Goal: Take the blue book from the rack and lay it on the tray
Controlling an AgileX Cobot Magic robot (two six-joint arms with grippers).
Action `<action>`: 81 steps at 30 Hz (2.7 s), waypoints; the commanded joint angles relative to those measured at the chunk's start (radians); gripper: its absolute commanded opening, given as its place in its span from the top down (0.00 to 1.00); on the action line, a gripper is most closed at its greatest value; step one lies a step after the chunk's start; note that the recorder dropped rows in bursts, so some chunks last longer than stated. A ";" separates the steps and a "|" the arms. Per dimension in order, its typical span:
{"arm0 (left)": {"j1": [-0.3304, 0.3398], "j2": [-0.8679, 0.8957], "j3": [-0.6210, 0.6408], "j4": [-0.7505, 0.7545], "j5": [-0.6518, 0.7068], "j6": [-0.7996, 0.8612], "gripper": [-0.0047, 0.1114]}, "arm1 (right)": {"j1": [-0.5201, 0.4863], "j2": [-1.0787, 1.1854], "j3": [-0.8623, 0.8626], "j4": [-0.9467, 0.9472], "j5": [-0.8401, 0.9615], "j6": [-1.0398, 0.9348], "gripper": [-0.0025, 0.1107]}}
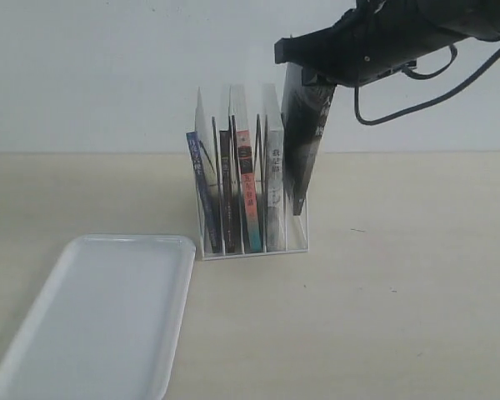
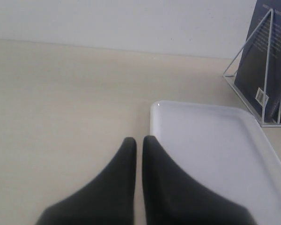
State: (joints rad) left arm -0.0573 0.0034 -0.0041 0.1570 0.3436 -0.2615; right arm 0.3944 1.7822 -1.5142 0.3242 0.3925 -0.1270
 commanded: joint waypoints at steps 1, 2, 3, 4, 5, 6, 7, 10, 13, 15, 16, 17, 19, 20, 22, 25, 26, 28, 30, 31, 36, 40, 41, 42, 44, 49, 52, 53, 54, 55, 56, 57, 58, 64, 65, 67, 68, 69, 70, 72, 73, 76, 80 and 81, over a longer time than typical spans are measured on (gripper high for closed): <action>-0.004 -0.003 0.004 -0.004 -0.002 -0.007 0.92 | -0.001 -0.046 -0.010 0.019 -0.057 0.013 0.98; -0.004 -0.003 0.004 -0.004 -0.002 -0.007 0.92 | -0.001 -0.047 -0.010 0.019 -0.055 0.016 0.98; -0.004 -0.003 0.004 -0.004 -0.002 -0.007 0.92 | -0.001 -0.052 -0.010 0.019 -0.050 0.016 0.98; -0.004 -0.003 0.004 -0.004 -0.002 -0.007 0.92 | -0.001 -0.056 -0.010 0.019 -0.047 0.016 0.98; -0.004 -0.003 0.004 -0.004 -0.002 -0.007 0.92 | -0.001 -0.058 -0.010 0.019 -0.045 0.016 0.98; -0.004 -0.003 0.004 -0.004 -0.002 -0.007 0.92 | -0.001 -0.064 -0.010 0.019 -0.043 0.016 0.98; -0.004 -0.003 0.004 -0.004 -0.002 -0.007 0.92 | -0.001 -0.068 -0.010 0.019 -0.043 0.016 0.98; -0.004 -0.003 0.004 -0.004 -0.002 -0.007 0.92 | -0.001 -0.076 -0.010 0.017 -0.043 0.016 0.98; -0.004 -0.003 0.004 -0.004 -0.002 -0.007 0.92 | -0.001 -0.072 -0.008 0.015 -0.045 0.016 0.98; -0.004 -0.003 0.004 -0.004 -0.002 -0.007 0.92 | -0.001 -0.060 0.008 0.015 -0.062 0.023 0.98; -0.004 -0.003 0.004 -0.004 -0.002 -0.007 0.92 | -0.001 -0.052 0.020 0.015 -0.079 0.030 0.98; -0.004 -0.003 0.004 -0.004 -0.002 -0.007 0.92 | -0.001 -0.043 0.037 0.015 -0.099 0.049 0.98; -0.004 -0.003 0.004 -0.004 -0.002 -0.007 0.92 | -0.001 -0.025 0.065 0.015 -0.135 0.075 0.98; -0.004 -0.003 0.004 -0.004 -0.002 -0.007 0.92 | -0.001 -0.013 0.075 0.015 -0.150 0.075 0.98; -0.004 -0.003 0.004 -0.004 -0.002 -0.007 0.92 | -0.001 -0.001 0.086 0.015 -0.166 0.075 0.98; -0.004 -0.003 0.004 -0.004 -0.002 -0.007 0.92 | -0.001 0.021 0.088 0.013 -0.157 0.065 0.98; -0.004 -0.003 0.004 -0.004 -0.002 -0.007 0.92 | 0.001 0.023 0.088 0.013 -0.155 0.055 0.98; -0.004 -0.003 0.004 -0.004 -0.002 -0.007 0.92 | 0.007 0.024 0.088 0.013 -0.153 0.035 0.97; -0.004 -0.003 0.004 -0.004 -0.002 -0.007 0.92 | 0.017 0.024 0.088 0.011 -0.153 0.017 0.93; -0.004 -0.003 0.004 -0.004 -0.002 -0.007 0.92 | 0.023 0.024 0.088 0.011 -0.156 0.012 0.90; -0.004 -0.003 0.004 -0.004 -0.002 -0.007 0.92 | 0.025 0.024 0.088 0.008 -0.143 0.012 0.76; -0.004 -0.003 0.004 -0.004 -0.002 -0.007 0.92 | 0.025 0.024 0.088 0.005 -0.131 0.009 0.75; -0.004 -0.003 0.004 -0.004 -0.002 -0.007 0.92 | 0.025 0.024 0.088 0.005 -0.129 0.009 0.75; -0.004 -0.003 0.004 -0.004 -0.002 -0.007 0.92 | 0.025 0.024 0.088 0.005 -0.127 0.009 0.75; -0.004 -0.003 0.004 -0.004 -0.002 -0.007 0.92 | 0.025 0.024 0.088 0.005 -0.124 0.009 0.75; -0.004 -0.003 0.004 -0.004 -0.002 -0.007 0.92 | 0.032 0.004 0.081 0.021 -0.109 0.011 0.75; -0.004 -0.003 0.004 -0.004 -0.002 -0.007 0.92 | 0.051 -0.017 0.041 0.015 -0.057 -0.028 0.75; -0.004 -0.003 0.004 -0.004 -0.002 -0.007 0.92 | 0.059 -0.021 0.018 0.015 -0.029 -0.028 0.75; -0.004 -0.003 0.004 -0.004 -0.002 -0.007 0.92 | 0.069 -0.021 -0.002 0.015 0.000 -0.028 0.75; -0.004 -0.003 0.004 -0.004 -0.002 -0.007 0.92 | 0.083 -0.016 -0.023 0.015 0.022 -0.028 0.75; -0.004 -0.003 0.004 -0.004 -0.002 -0.007 0.92 | 0.096 -0.014 -0.040 0.012 0.035 -0.028 0.75; -0.004 -0.003 0.004 -0.004 -0.002 -0.007 0.92 | 0.107 -0.006 -0.050 -0.002 0.038 -0.028 0.75; -0.004 -0.003 0.004 -0.004 -0.002 -0.007 0.92 | 0.117 0.000 -0.056 -0.022 0.038 -0.023 0.75; -0.004 -0.003 0.004 -0.004 -0.002 -0.007 0.92 | 0.124 0.057 -0.057 -0.164 0.017 0.134 0.75; -0.004 -0.003 0.004 -0.004 -0.002 -0.007 0.92 | 0.124 0.066 -0.057 -0.185 0.017 0.157 0.75; -0.004 -0.003 0.004 -0.004 -0.002 -0.007 0.92 | 0.124 0.079 -0.057 -0.191 0.012 0.163 0.75; -0.004 -0.003 0.004 -0.004 -0.002 -0.007 0.92 | 0.124 0.086 -0.057 -0.191 0.009 0.163 0.75; -0.004 -0.003 0.004 -0.004 -0.002 -0.007 0.92 | 0.124 0.091 -0.057 -0.191 0.004 0.163 0.75; -0.004 -0.003 0.004 -0.004 -0.002 -0.007 0.92 | 0.124 0.096 -0.057 -0.191 0.001 0.163 0.75; -0.004 -0.003 0.004 -0.004 -0.002 -0.007 0.92 | 0.124 0.101 -0.057 -0.198 -0.006 0.167 0.72; -0.004 -0.003 0.004 -0.004 -0.002 -0.007 0.92 | 0.124 0.101 -0.057 -0.203 -0.016 0.167 0.67; -0.004 -0.003 0.004 -0.004 -0.002 -0.007 0.92 | 0.124 0.101 -0.067 -0.202 -0.021 0.174 0.54; -0.004 -0.003 0.004 -0.004 -0.002 -0.007 0.92 | 0.124 0.101 -0.084 -0.216 -0.009 0.174 0.57; -0.004 -0.003 0.004 -0.004 -0.002 -0.007 0.92 | 0.124 0.101 -0.084 -0.231 -0.009 0.182 0.58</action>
State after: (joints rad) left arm -0.0573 0.0034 -0.0041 0.1570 0.3436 -0.2615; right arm 0.5192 1.8841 -1.5856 0.1256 0.3855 0.0434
